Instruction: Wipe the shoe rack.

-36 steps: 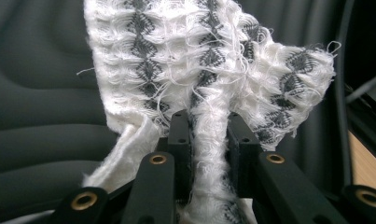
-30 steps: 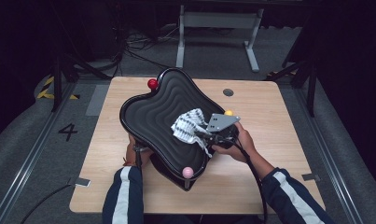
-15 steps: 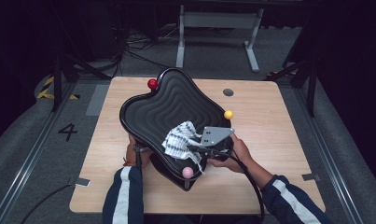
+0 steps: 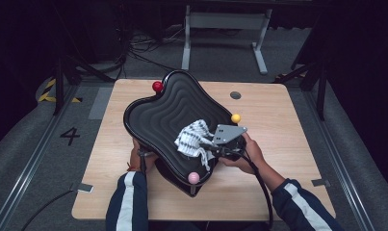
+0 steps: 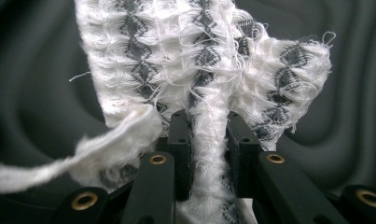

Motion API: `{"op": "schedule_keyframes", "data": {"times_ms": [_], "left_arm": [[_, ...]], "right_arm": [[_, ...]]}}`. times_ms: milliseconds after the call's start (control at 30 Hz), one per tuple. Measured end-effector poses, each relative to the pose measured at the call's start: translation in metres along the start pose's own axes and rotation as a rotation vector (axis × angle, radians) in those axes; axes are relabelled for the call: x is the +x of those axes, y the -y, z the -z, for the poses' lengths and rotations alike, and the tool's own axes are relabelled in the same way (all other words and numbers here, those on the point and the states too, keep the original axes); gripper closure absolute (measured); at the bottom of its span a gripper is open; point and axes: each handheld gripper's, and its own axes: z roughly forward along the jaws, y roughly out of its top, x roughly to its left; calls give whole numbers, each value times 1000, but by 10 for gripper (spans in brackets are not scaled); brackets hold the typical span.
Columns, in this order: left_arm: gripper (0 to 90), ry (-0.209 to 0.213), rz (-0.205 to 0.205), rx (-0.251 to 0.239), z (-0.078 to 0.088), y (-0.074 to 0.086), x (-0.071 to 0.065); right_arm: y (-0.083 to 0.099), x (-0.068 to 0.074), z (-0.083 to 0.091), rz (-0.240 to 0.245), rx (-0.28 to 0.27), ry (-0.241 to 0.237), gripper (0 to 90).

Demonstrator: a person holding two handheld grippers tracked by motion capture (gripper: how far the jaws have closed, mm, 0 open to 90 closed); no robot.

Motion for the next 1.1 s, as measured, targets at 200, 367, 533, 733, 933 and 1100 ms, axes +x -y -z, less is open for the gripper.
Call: {"op": "schedule_keyframes", "data": {"times_ms": [200, 367, 533, 733, 933, 1100], "left_arm": [[509, 3, -1, 2, 0, 0, 0], [509, 2, -1, 1, 0, 0, 0], [509, 5, -4, 2, 0, 0, 0], [509, 1, -5, -1, 0, 0, 0], [509, 2, -5, -1, 0, 0, 0], [509, 1, -3, -2, 0, 0, 0]], "right_arm": [[15, -24, 3, -37, 68, 99, 757], [27, -42, 6, -66, 119, 170, 758], [35, -52, 9, -90, 134, 196, 758], [34, -51, 7, -83, 135, 204, 760], [28, -40, 10, -72, 77, 115, 759], [16, -16, 15, -17, 21, 21, 758]]}}
